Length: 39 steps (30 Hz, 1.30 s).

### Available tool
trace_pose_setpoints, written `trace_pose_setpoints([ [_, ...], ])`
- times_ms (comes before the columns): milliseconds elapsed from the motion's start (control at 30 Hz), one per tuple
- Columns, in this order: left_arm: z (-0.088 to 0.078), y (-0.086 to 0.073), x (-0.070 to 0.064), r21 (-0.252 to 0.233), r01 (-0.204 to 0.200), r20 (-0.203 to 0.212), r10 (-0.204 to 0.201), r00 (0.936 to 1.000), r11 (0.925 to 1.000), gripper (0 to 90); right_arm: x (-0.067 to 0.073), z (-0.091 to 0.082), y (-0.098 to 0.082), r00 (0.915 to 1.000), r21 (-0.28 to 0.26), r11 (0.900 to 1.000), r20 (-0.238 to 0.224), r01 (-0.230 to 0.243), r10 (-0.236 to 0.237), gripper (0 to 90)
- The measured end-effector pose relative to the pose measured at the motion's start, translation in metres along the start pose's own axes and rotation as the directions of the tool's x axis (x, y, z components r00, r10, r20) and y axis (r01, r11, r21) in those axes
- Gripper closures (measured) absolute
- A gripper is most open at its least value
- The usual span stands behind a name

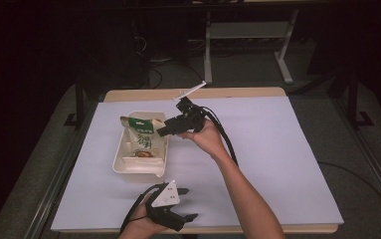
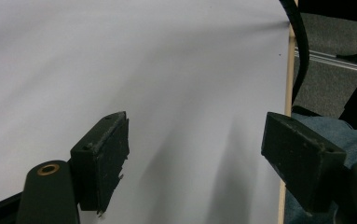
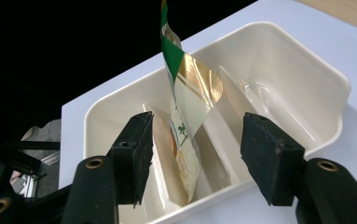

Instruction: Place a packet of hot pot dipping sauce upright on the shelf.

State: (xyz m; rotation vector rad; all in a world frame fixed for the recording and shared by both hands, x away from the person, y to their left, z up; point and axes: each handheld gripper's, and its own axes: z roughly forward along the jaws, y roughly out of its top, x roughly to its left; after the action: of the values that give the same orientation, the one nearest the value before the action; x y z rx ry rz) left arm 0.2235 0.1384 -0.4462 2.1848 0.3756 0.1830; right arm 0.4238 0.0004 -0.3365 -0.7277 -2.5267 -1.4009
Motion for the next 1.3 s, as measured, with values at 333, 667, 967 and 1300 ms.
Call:
trace_pose_setpoints([
  [333, 0.001, -0.001, 0.0, 0.002, 0.005, 0.005, -0.005, 1.0, 1.0, 22.7, 0.0, -0.014, -0.012, 1.0, -0.009, 1.0, 0.008, -0.005, 0.005, 41.1],
  [667, 0.001, -0.001, 0.0, 0.006, 0.004, 0.003, -0.004, 1.0, 1.0, 22.5, -0.001, -0.033, -0.027, 0.9997, -0.012, 1.0, 0.016, -0.017, 0.017, 37.8],
  [967, 0.002, -0.002, 0.001, 0.017, 0.002, 0.003, -0.002, 1.0, 0.9998, 22.4, -0.002, -0.047, -0.042, 0.9992, -0.018, 1.0, 0.031, -0.026, 0.026, 36.6],
  [1300, 0.001, -0.002, 0.002, 0.011, 0.001, -0.002, -0.001, 1.0, 0.9999, 24.5, -0.006, -0.064, -0.06, 0.9982, -0.031, 0.999, 0.042, -0.042, 0.044, 35.4],
])
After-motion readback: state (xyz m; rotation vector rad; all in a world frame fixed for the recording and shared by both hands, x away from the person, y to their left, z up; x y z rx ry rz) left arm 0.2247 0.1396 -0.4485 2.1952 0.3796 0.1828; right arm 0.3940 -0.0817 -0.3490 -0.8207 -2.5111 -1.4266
